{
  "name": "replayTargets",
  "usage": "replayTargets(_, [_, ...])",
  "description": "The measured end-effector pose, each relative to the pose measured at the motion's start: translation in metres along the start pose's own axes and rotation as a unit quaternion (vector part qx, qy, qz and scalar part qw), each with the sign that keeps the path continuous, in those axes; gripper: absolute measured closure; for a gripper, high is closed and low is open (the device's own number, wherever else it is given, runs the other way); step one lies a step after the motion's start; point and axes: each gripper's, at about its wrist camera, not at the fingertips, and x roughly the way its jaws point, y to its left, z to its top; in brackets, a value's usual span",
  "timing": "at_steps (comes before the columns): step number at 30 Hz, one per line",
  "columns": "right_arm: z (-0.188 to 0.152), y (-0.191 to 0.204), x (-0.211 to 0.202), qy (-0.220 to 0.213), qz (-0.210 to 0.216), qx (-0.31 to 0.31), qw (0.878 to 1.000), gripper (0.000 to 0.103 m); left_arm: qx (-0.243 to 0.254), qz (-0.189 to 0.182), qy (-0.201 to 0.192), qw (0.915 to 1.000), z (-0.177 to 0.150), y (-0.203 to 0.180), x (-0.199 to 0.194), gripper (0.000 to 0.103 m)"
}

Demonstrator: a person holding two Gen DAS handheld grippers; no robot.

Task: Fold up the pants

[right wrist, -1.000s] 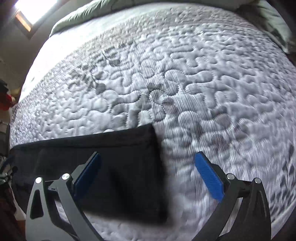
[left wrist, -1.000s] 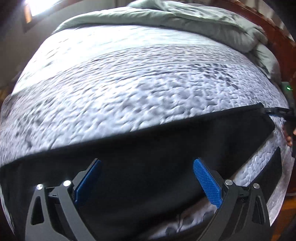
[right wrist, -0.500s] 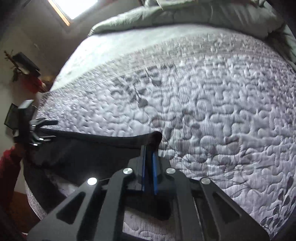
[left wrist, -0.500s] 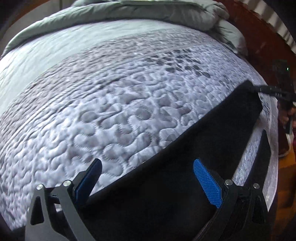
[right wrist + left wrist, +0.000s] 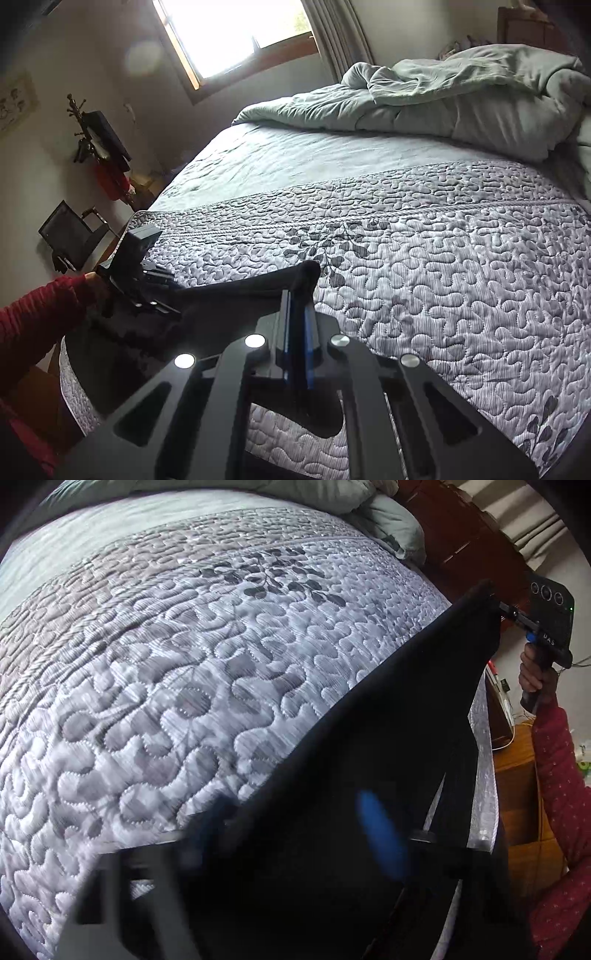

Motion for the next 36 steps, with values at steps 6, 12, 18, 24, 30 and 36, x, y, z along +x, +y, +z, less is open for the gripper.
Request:
replayTargets(6, [-0.016, -0.005, 0.000, -0.006, -0.019, 0.021, 1.000, 0.099, -0.012, 0.050, -0.071, 0.9962, -0.024, -0.017, -0.037, 0.097])
replayTargets(12, [-0.061, 0.002, -0.010, -0.009, -0.046, 0.021, 0.999, 0.099, 0.012, 0.218, -0.166, 0.9616, -0.078, -0.119, -0.073, 0.097])
replayTargets(18, [-0.121, 0.019, -0.021, 0.003, -0.072, 0.018, 0.997, 0.099, 0.051, 0.338, -0.179, 0.9224, -0.146, -0.206, -0.044, 0.096])
replayTargets(24, [-0.182, 0.034, -0.035, 0.004, -0.100, 0.029, 0.995, 0.096, 0.058, 0.379, -0.179, 0.9061, -0.203, -0.244, 0.000, 0.096])
replayTargets(30, [-0.232, 0.043, -0.045, 0.037, -0.107, 0.077, 0.991, 0.084, 0.076, 0.400, -0.123, 0.9051, -0.242, -0.256, 0.059, 0.095])
replayTargets(36, [-0.264, 0.044, -0.065, 0.017, -0.004, 0.217, 0.976, 0.039, 0.072, 0.427, -0.116, 0.8940, -0.242, -0.258, 0.079, 0.095])
